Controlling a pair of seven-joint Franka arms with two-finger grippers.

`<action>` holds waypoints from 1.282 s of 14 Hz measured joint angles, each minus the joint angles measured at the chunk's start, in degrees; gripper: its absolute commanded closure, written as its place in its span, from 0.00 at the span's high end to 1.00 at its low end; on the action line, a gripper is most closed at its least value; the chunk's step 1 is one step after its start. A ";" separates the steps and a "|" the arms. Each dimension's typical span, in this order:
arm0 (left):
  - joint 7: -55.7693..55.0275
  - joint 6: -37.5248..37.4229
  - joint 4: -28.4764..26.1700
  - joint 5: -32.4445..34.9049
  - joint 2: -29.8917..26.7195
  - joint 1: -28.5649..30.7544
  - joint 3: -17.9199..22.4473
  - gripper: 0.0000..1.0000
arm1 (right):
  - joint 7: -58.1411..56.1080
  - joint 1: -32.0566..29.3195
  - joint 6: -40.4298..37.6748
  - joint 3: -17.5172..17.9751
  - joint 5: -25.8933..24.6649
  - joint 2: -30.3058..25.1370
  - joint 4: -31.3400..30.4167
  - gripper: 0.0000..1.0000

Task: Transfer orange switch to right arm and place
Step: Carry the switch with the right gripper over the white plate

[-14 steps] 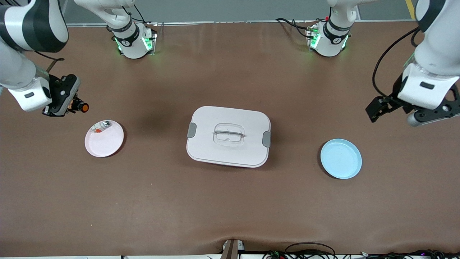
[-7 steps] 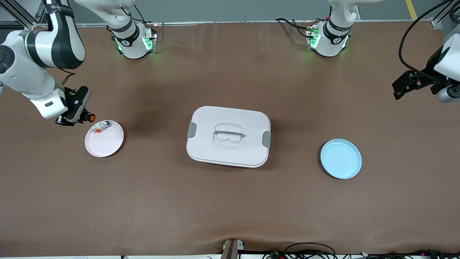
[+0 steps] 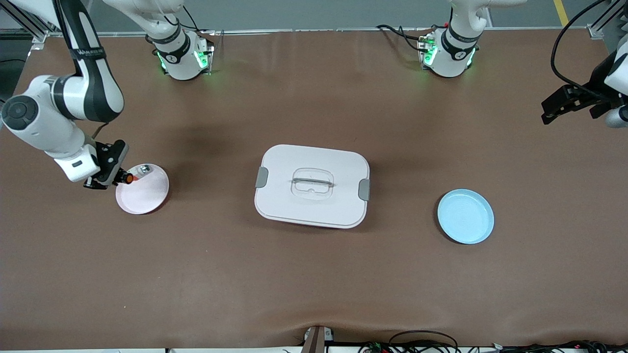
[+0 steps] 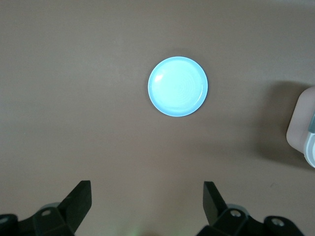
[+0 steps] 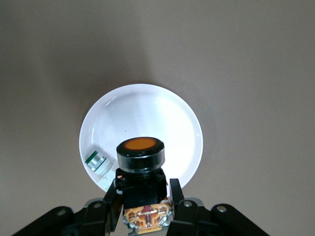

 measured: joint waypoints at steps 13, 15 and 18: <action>0.00 0.98 -0.90 -1.21 -0.90 1.22 -1.48 1.00 | -3.66 -0.11 12.80 -0.21 -1.89 8.44 -4.22 0.00; 0.00 0.98 -0.90 -1.21 -0.95 1.21 -1.99 1.00 | -4.98 -0.77 14.96 -0.34 -2.45 9.71 -4.61 0.00; 0.00 0.97 -0.90 -1.21 -1.04 1.20 -2.05 1.00 | -5.90 -1.91 17.62 -0.53 -2.49 11.94 -4.61 0.00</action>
